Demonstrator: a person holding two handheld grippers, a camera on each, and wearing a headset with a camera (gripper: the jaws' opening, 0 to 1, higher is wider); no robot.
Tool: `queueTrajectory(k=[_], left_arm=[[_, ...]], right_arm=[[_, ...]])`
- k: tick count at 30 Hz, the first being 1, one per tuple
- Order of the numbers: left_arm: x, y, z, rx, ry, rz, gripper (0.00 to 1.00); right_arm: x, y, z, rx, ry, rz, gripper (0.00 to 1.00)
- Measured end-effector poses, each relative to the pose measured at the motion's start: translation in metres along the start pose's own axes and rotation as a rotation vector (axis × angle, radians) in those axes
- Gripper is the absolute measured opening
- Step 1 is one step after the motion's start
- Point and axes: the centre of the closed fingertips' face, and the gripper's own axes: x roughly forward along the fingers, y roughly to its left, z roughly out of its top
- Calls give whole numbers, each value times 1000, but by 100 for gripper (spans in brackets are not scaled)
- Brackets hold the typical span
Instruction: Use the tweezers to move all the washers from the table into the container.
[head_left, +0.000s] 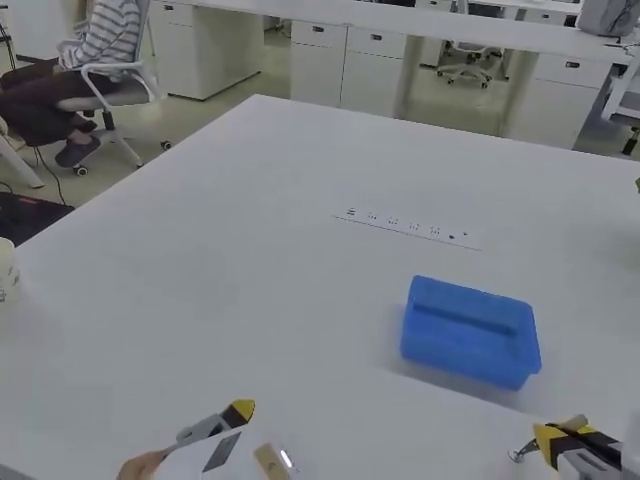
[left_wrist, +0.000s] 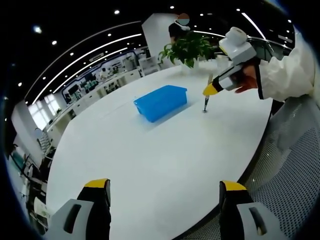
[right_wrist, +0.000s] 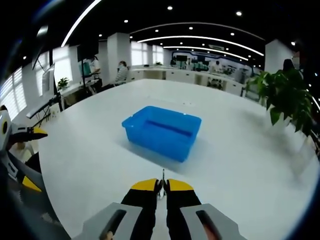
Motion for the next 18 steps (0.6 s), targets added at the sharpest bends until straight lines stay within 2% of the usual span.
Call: queueTrajectory(k=[4,16,18], left_arm=[[0,0,0,1,2,-1,92],[0,0,-1,1,6,0,91],[0,0,-2,3,11,-1,91]], right_arm=[[4,1,3,-40,3,-5,2],[11,0,9,-29,-7,-20,1],[11,-1,10,-22,7,-11,1]])
